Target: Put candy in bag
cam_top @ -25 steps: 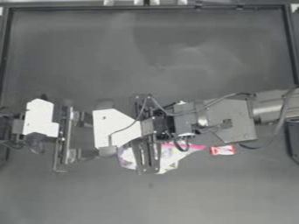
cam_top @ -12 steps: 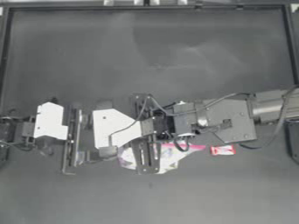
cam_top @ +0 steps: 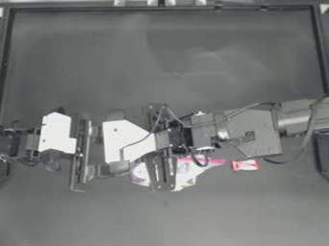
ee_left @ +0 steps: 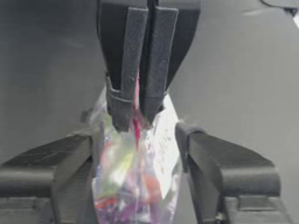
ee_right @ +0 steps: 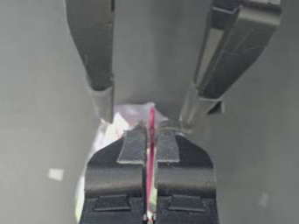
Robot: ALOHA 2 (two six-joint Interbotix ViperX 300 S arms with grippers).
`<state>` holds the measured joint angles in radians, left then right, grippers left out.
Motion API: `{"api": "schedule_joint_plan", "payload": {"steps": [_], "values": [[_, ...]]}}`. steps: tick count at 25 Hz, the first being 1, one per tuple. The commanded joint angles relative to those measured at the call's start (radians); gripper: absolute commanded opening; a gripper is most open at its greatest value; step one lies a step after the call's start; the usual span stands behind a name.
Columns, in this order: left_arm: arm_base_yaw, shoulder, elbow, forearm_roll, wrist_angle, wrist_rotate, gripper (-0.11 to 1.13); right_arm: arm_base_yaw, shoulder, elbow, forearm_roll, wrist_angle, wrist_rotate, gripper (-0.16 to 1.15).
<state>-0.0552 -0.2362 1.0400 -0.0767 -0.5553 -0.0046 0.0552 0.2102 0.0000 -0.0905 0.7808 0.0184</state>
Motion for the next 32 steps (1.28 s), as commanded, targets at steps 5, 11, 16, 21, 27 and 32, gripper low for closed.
{"api": "schedule_joint_plan", "payload": {"steps": [5, 11, 16, 21, 27, 32], "values": [[-0.002, -0.003, -0.02, -0.005, -0.018, 0.0, 0.65, 0.002, -0.044, -0.009, -0.002, -0.005, -0.003, 0.04], [-0.002, -0.005, -0.02, -0.005, -0.018, 0.0, 0.6, 0.002, -0.044, -0.008, -0.002, -0.005, -0.003, 0.04], [-0.002, -0.005, -0.02, -0.005, -0.018, 0.0, 0.61, 0.002, -0.044, -0.008, -0.002, -0.005, -0.003, 0.04], [-0.002, -0.003, -0.026, -0.005, -0.018, 0.0, 0.62, 0.003, -0.044, -0.008, -0.002, -0.005, -0.002, 0.04], [-0.002, 0.032, -0.051, -0.005, -0.009, 0.002, 0.6, 0.008, -0.044, -0.006, -0.002, -0.003, -0.003, 0.04], [-0.003, 0.029, -0.052, -0.005, -0.009, 0.002, 0.52, 0.008, -0.043, -0.006, -0.002, 0.0, -0.005, 0.04]]}}
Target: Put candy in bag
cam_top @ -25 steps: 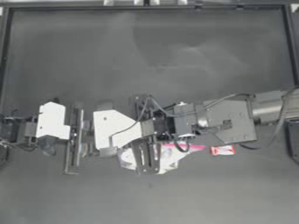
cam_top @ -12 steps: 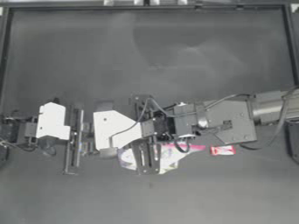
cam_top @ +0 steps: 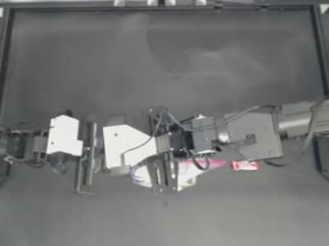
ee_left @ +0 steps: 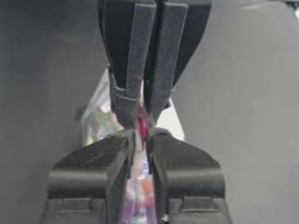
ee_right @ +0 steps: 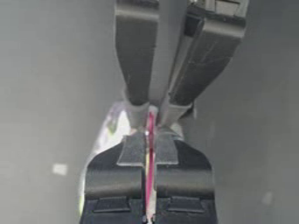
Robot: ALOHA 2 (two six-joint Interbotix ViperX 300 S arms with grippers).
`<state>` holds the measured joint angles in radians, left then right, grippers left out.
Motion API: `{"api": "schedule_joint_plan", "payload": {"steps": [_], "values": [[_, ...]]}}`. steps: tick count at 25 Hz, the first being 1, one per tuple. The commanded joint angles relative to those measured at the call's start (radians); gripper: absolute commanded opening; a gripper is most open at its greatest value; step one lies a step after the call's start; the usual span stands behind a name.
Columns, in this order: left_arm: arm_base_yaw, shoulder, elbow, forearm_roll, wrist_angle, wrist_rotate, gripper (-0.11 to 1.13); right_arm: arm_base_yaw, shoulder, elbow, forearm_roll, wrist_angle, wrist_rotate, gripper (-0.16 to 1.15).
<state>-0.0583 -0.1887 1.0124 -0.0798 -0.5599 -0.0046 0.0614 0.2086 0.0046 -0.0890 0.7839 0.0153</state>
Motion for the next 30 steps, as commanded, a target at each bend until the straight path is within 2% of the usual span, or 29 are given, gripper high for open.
{"api": "schedule_joint_plan", "payload": {"steps": [1, 6, 9, 26, 30], "values": [[0.0, -0.021, -0.025, -0.002, -0.005, 0.002, 0.47, 0.002, -0.043, -0.012, -0.003, -0.005, -0.002, 0.04], [0.0, -0.037, -0.017, -0.002, -0.005, 0.008, 0.16, 0.002, -0.043, -0.011, -0.003, -0.003, -0.002, 0.04], [-0.003, -0.046, -0.011, 0.0, -0.005, 0.011, 0.07, 0.002, -0.043, -0.008, -0.003, -0.002, 0.0, 0.04], [-0.008, -0.08, 0.015, -0.002, -0.003, 0.011, 0.07, 0.002, -0.043, 0.012, -0.003, 0.037, 0.005, 0.04], [-0.008, -0.08, 0.017, -0.002, -0.003, 0.011, 0.07, 0.0, -0.049, 0.026, -0.021, 0.06, 0.043, 0.04]]}}
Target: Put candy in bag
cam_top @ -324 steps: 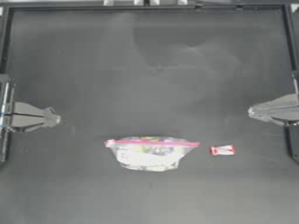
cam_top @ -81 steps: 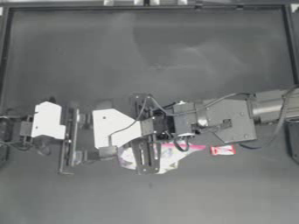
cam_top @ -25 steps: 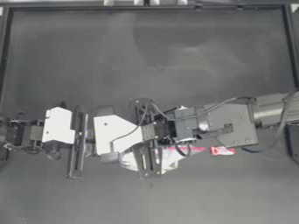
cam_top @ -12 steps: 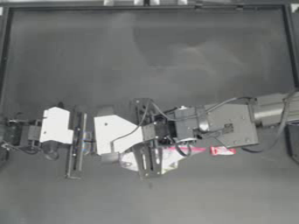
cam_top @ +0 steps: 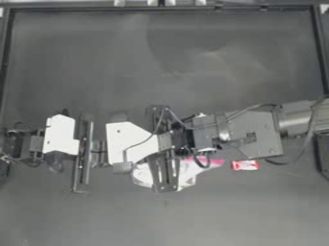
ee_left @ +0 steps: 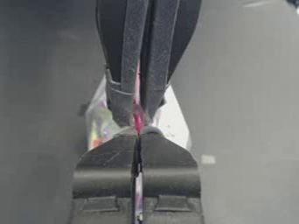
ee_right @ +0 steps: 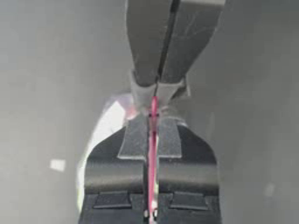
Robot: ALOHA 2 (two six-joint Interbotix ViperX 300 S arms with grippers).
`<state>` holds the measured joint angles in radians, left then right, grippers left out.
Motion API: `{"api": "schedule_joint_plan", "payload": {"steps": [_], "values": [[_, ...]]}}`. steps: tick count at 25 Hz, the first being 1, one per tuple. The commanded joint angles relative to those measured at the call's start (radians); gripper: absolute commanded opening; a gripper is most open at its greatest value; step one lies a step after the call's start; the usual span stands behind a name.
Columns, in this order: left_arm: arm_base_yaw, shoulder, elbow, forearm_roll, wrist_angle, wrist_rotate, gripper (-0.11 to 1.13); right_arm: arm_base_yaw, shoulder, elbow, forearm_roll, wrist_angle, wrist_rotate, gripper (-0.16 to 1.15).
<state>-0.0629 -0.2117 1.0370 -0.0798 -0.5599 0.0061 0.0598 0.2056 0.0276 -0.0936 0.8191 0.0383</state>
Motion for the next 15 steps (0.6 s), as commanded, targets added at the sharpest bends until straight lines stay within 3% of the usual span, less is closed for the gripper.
{"api": "schedule_joint_plan", "payload": {"steps": [1, 15], "values": [[-0.003, -0.057, -0.005, -0.002, -0.003, 0.0, 0.07, 0.002, -0.052, 0.012, -0.026, 0.026, 0.032, 0.04], [-0.003, -0.057, 0.0, -0.002, -0.003, 0.0, 0.07, 0.003, -0.123, 0.135, -0.009, 0.02, 0.094, 0.04]]}}
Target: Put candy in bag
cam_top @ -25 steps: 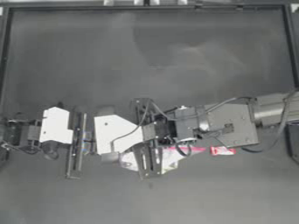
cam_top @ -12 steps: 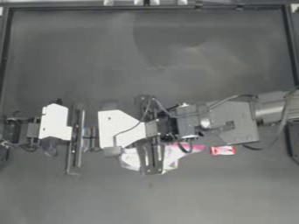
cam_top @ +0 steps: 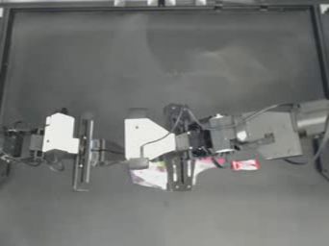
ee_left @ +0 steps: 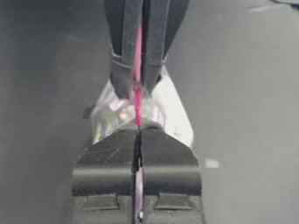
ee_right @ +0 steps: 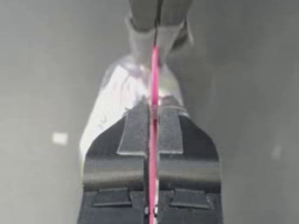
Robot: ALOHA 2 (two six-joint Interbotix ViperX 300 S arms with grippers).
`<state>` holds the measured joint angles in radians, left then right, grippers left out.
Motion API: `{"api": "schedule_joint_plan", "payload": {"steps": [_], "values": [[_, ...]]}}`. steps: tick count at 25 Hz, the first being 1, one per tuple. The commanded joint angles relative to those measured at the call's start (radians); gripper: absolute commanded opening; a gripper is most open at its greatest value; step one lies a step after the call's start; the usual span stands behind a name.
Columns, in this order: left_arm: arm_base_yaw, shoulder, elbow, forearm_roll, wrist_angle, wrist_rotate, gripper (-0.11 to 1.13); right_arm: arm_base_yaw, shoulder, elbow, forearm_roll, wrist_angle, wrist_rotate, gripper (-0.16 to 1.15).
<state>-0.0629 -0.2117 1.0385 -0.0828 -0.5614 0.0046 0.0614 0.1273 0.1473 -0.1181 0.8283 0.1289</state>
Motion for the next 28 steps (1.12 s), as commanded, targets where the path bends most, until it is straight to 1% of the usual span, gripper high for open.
{"api": "schedule_joint_plan", "payload": {"steps": [1, 6, 10, 28], "values": [[-0.003, -0.057, 0.0, 0.002, -0.002, 0.003, 0.07, 0.002, -0.049, 0.025, 0.02, 0.011, 0.005, 0.04], [-0.003, -0.057, 0.002, 0.002, -0.002, 0.003, 0.07, 0.002, -0.069, 0.061, 0.038, 0.009, 0.012, 0.04], [-0.003, -0.057, 0.003, 0.002, -0.003, 0.002, 0.07, 0.002, -0.097, 0.104, 0.031, 0.011, 0.054, 0.04], [-0.003, -0.057, 0.006, 0.002, -0.002, 0.002, 0.07, 0.012, -0.206, 0.259, 0.037, 0.009, 0.153, 0.04]]}}
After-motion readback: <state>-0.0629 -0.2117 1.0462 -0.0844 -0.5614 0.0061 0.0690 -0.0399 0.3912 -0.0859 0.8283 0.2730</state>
